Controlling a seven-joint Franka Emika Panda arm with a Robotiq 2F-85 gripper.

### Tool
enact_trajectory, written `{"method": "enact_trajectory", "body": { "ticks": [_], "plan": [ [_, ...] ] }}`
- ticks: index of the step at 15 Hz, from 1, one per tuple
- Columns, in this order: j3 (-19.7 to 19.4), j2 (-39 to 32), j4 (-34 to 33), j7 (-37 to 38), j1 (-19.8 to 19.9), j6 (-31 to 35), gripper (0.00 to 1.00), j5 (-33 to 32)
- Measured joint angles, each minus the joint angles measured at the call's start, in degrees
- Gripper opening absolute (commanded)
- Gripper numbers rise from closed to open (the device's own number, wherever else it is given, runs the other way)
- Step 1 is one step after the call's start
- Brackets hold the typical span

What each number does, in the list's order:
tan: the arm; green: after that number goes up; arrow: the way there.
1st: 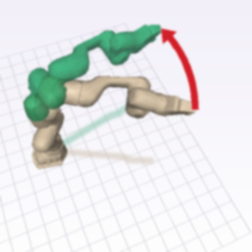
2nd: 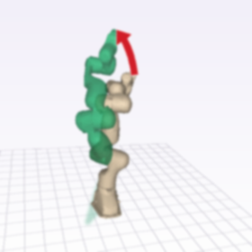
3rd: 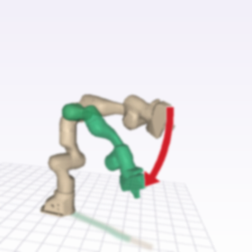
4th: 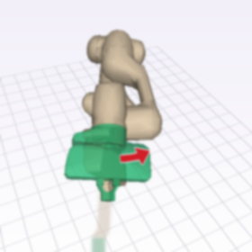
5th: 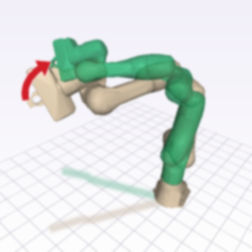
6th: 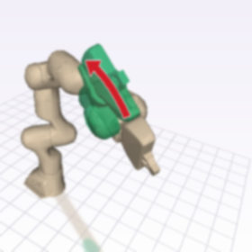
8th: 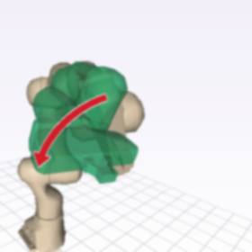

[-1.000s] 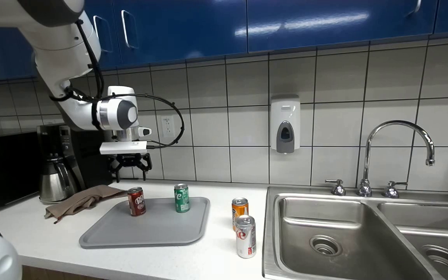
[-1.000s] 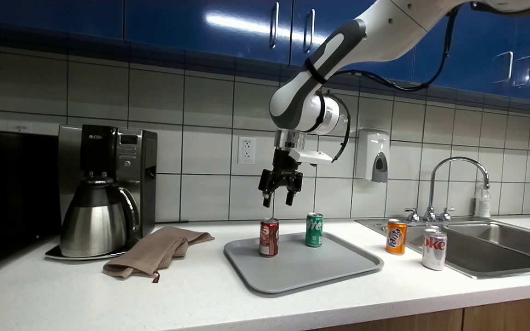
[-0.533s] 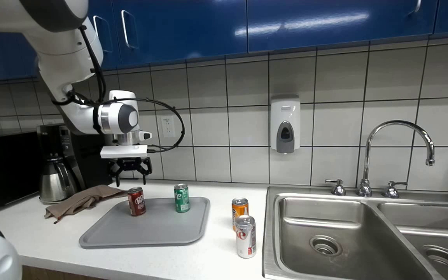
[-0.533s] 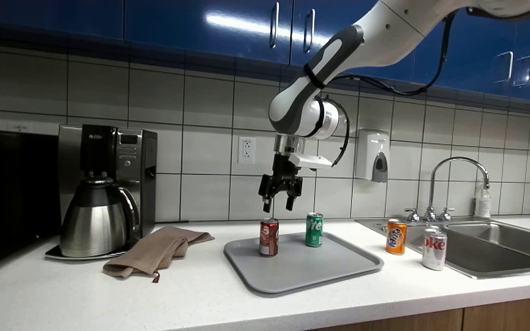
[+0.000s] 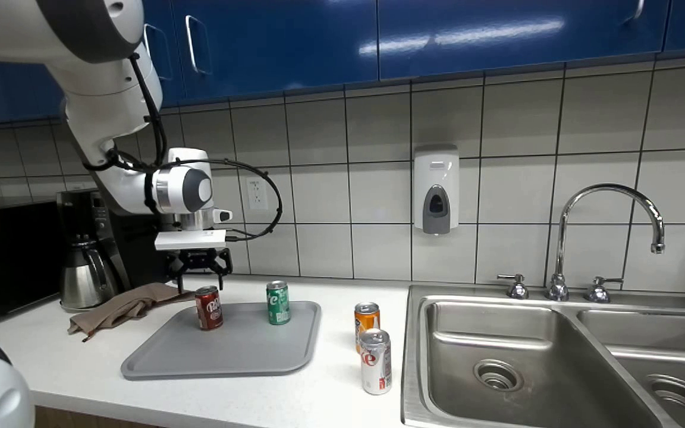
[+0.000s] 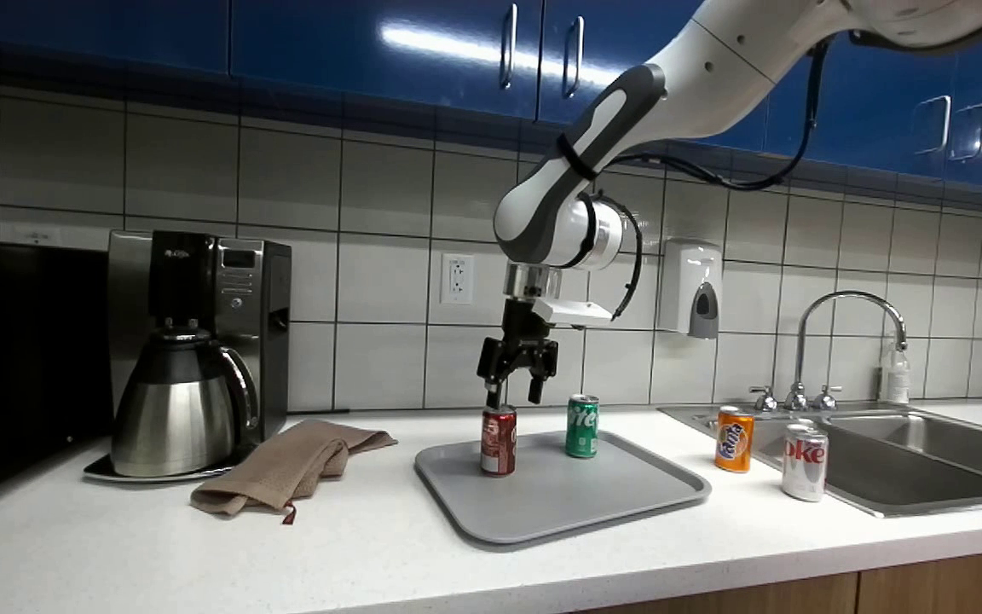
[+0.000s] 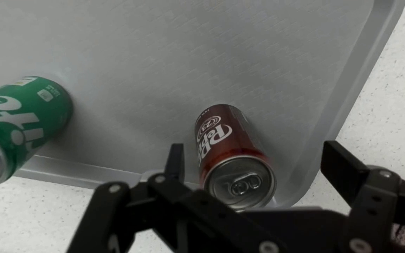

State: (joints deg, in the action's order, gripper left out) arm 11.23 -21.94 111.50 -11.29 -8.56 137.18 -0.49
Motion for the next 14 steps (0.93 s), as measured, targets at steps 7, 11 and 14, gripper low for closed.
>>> {"method": "enact_trajectory", "body": {
  "ticks": [7, 11, 14],
  "plan": [
    [-1.06, -2.89, -2.6, 1.93, -1.44, 0.0, 1.0, -2.79],
    [-1.62, -5.15, -4.61, 2.81, -2.2, -0.03, 1.0, -3.9],
    [-1.71, -6.75, -6.07, 2.98, -2.56, -0.07, 1.0, -4.02]
  ]
}}
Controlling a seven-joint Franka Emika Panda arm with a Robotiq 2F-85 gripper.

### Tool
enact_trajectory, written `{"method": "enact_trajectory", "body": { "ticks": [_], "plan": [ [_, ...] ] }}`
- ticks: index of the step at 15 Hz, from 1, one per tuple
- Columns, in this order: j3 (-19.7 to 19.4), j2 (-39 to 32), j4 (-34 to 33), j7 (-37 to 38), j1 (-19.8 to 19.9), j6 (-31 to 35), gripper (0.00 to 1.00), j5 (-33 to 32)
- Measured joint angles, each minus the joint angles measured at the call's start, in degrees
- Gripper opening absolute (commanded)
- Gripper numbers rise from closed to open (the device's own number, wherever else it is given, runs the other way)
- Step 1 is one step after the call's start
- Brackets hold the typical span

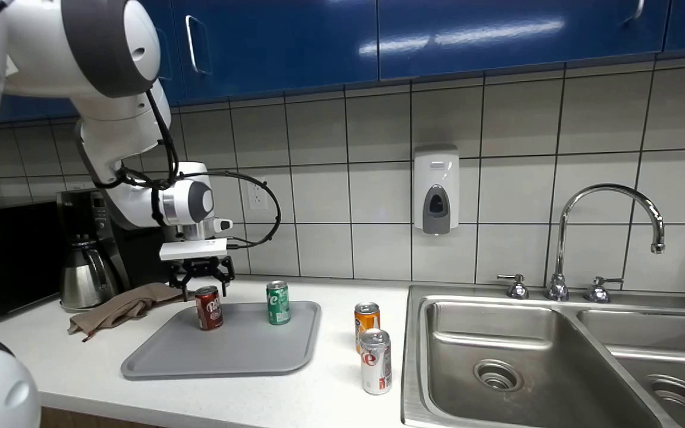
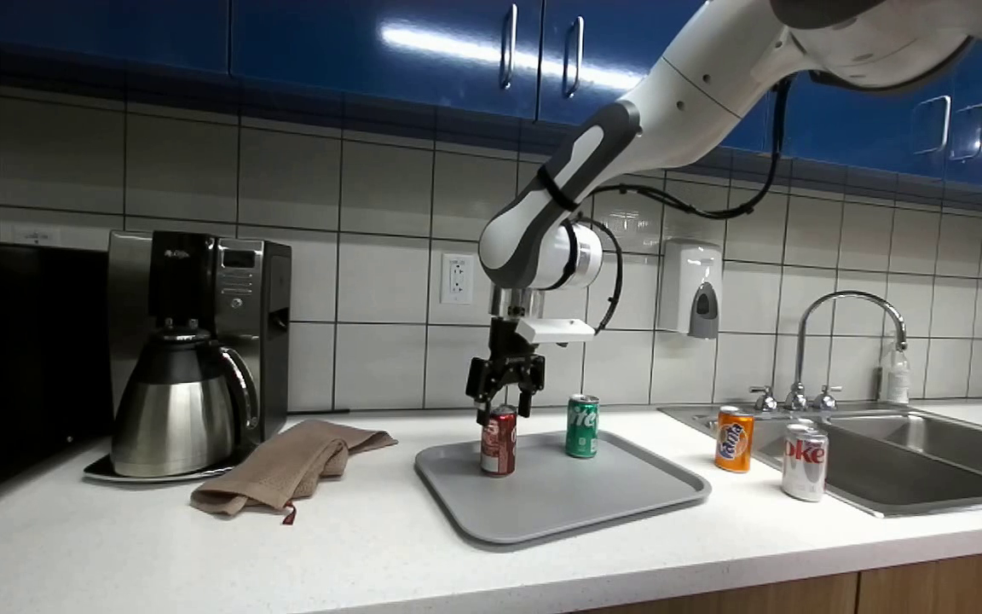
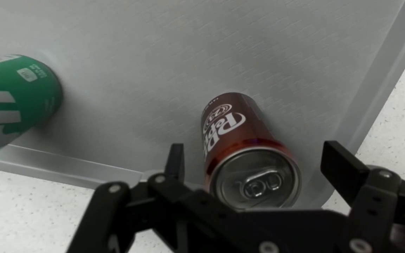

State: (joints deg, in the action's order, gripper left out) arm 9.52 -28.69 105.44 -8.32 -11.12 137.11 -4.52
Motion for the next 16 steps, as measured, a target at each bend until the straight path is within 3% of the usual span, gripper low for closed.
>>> {"method": "enact_trajectory", "body": {
  "ticks": [15, 16],
  "plan": [
    [-1.29, -4.41, -3.96, 0.28, -1.44, -0.14, 1.0, -0.63],
    [-1.29, -4.59, -4.12, 0.28, -1.48, -0.14, 0.75, -0.63]
  ]
}}
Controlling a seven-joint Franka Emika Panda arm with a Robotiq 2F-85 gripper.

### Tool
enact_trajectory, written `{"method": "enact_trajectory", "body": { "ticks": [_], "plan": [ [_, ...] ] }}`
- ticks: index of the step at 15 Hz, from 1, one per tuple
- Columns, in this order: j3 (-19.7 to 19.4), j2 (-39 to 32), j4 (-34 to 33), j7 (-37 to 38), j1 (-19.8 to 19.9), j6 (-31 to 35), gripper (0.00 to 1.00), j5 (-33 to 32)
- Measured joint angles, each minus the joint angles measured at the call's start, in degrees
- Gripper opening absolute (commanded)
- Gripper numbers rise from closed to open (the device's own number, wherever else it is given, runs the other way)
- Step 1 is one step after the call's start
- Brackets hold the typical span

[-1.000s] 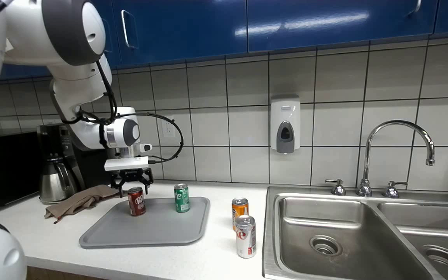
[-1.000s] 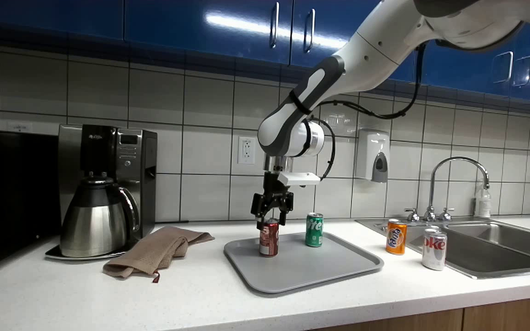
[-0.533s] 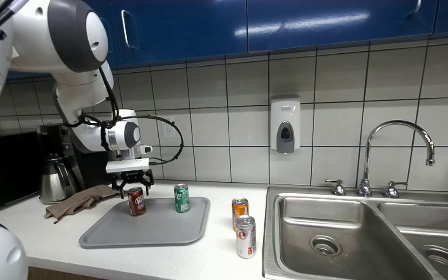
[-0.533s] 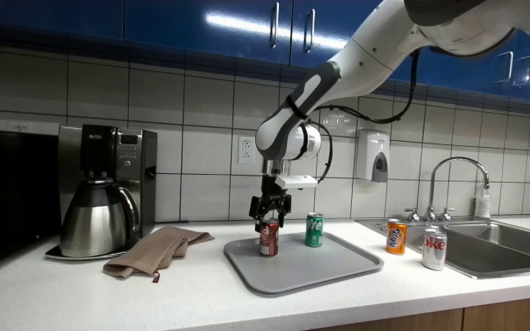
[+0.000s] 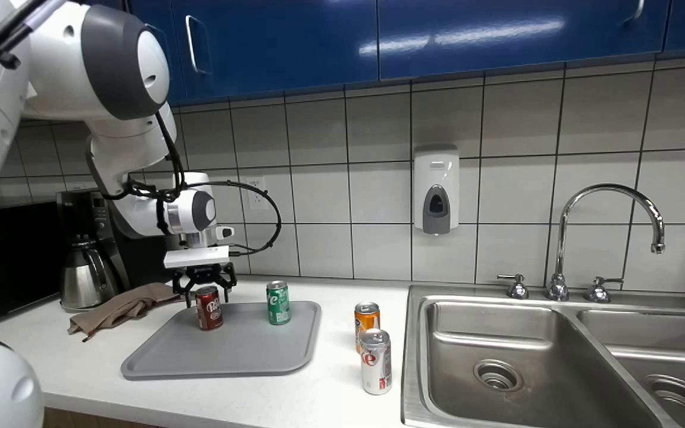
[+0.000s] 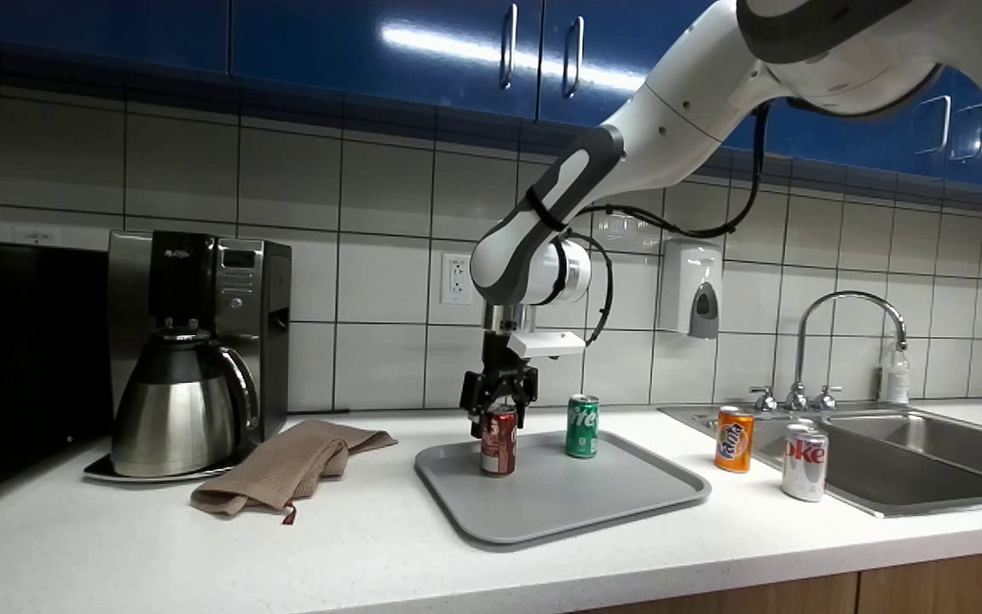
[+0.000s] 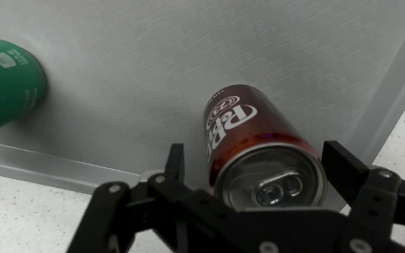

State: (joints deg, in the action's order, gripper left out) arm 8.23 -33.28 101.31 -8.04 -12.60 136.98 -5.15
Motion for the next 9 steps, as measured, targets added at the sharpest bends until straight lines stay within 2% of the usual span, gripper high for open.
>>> {"method": "enact_trajectory", "body": {
  "ticks": [1, 5, 6, 9],
  "plan": [
    [0.0, -0.12, -0.13, 0.0, -0.03, 0.0, 0.74, 0.0],
    [-0.01, -0.21, -0.42, 0.0, -0.05, 0.0, 0.42, 0.0],
    [-0.02, -0.22, -0.47, 0.0, -0.05, 0.0, 0.38, 0.0],
    [-0.04, -0.22, -0.52, 0.02, -0.06, -0.03, 0.38, -0.01]
  ]
}}
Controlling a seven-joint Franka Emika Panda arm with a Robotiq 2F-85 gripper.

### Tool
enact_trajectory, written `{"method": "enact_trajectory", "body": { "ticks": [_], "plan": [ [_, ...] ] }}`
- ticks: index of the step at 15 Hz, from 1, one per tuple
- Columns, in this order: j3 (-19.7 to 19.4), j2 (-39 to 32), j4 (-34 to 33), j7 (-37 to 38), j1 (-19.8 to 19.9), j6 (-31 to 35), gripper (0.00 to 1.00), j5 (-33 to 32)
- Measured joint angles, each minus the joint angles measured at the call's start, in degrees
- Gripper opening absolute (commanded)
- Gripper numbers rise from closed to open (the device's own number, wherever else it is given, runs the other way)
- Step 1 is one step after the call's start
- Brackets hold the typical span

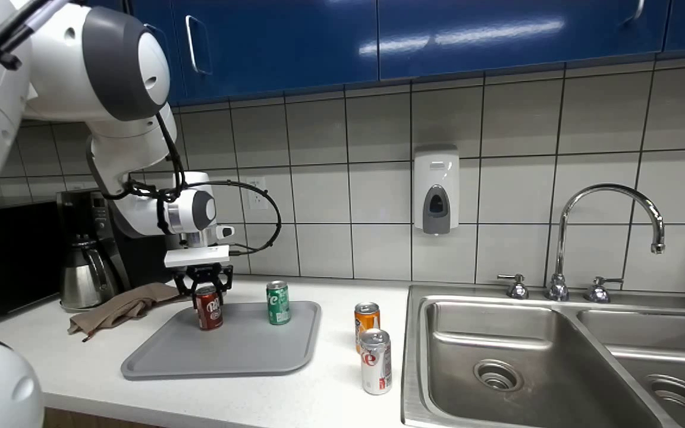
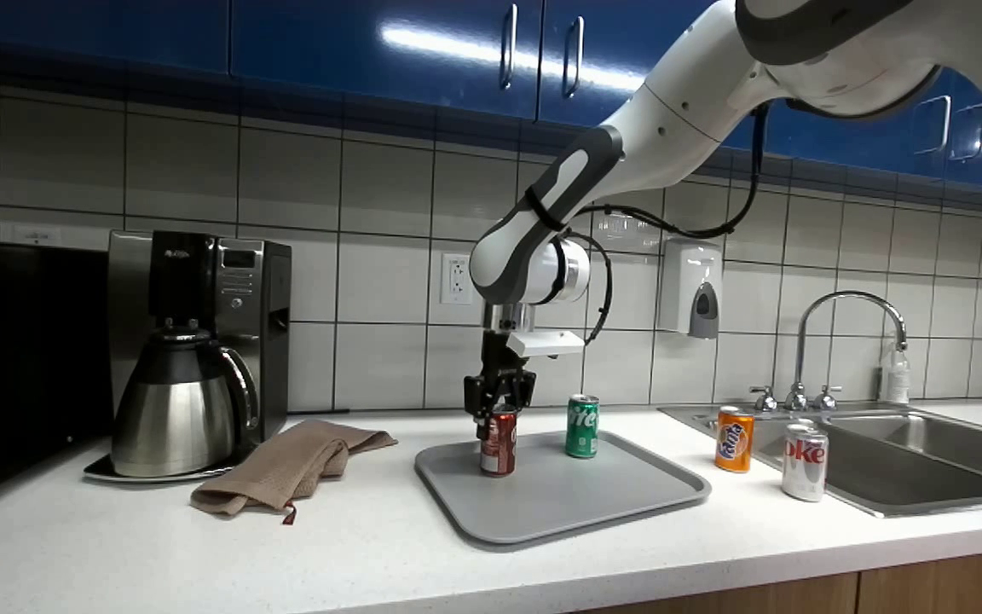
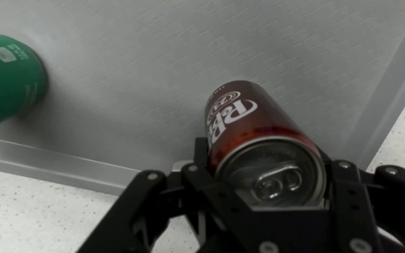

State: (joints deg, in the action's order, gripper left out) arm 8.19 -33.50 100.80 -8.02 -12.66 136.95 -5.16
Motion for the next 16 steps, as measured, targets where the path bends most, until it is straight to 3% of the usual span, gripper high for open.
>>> {"method": "enact_trajectory", "body": {
  "ticks": [8, 16],
  "plan": [
    [-0.42, -0.01, -0.67, 0.16, 0.0, -0.12, 0.38, 0.0],
    [-0.63, -0.47, -6.75, 1.69, 0.0, -2.72, 0.38, 0.01]
  ]
}}
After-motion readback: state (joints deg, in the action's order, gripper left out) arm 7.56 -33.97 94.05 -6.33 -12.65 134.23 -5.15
